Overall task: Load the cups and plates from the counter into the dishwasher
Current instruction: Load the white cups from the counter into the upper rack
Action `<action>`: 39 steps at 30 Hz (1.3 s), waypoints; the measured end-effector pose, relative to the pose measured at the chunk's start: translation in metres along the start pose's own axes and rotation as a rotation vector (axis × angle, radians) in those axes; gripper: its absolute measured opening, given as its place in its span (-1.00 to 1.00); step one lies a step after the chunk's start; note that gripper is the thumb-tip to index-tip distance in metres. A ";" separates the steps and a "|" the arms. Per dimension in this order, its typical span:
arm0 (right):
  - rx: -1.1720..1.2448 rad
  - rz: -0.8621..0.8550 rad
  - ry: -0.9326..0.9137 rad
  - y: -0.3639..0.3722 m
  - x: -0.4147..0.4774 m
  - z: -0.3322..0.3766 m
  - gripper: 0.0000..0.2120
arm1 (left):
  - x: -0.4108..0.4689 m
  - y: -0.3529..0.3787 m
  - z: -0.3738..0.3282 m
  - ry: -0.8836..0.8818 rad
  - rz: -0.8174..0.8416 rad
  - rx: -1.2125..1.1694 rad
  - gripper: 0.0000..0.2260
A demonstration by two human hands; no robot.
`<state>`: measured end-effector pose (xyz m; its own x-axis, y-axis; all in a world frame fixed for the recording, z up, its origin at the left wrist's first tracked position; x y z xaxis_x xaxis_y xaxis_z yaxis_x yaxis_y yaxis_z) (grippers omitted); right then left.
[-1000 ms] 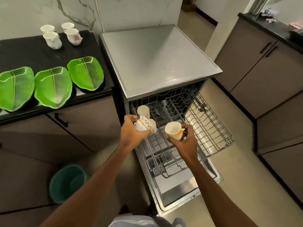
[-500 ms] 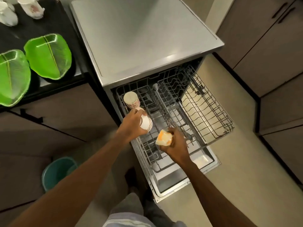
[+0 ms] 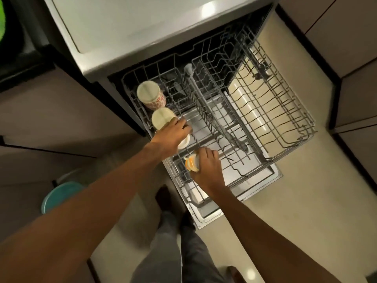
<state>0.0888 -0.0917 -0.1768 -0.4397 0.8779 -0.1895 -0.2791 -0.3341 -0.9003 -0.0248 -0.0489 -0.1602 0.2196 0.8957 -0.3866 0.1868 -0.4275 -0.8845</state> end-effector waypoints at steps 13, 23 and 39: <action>-0.157 0.146 -0.140 0.053 0.017 0.004 -0.25 | 0.027 0.032 0.006 0.081 0.080 0.118 -0.35; -0.028 0.180 -0.130 0.061 0.011 0.000 -0.32 | 0.028 0.050 0.007 0.094 0.143 0.162 -0.40; 0.137 0.089 -0.003 0.014 0.006 -0.024 -0.51 | -0.003 0.026 0.004 -0.028 0.008 -0.084 -0.41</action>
<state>0.1028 -0.0830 -0.2000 -0.4703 0.8418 -0.2650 -0.3529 -0.4546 -0.8178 -0.0248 -0.0628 -0.1833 0.1951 0.8949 -0.4014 0.2653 -0.4422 -0.8568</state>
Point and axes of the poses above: each hand's wrist, its own x-axis towards the middle knuckle, its own y-axis out of the palm, z = x × y, the point moved 10 cm from there along x, towards the middle knuckle, and after that the axes turned 7 degrees about -x, right-handed, at the moved point
